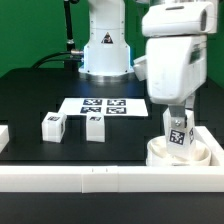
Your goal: Assemble stool
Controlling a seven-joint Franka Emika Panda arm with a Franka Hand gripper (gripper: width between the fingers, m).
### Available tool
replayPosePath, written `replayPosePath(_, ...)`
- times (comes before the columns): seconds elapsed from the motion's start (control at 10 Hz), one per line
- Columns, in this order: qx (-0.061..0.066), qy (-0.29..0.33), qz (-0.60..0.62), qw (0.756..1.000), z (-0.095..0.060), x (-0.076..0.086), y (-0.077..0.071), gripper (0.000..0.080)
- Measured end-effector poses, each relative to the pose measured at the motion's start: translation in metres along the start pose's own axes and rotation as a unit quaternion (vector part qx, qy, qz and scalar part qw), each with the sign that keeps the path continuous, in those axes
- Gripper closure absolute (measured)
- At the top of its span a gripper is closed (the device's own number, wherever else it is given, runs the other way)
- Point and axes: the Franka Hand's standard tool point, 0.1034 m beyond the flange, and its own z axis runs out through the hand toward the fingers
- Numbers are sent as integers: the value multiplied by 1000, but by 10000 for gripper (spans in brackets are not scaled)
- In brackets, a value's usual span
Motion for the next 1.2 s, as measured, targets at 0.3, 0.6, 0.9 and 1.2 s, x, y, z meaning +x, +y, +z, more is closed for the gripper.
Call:
replayPosePath(0.3,-11,25,166,986,0,2,-3,441)
replayPosePath(0.6,7,34,340,940,6,10,-18,450)
replayPosePath(0.9,24,40,473,880,7,15,-24,451)
replayPosePath(1.2,42,40,606,793,7,15,-25,451)
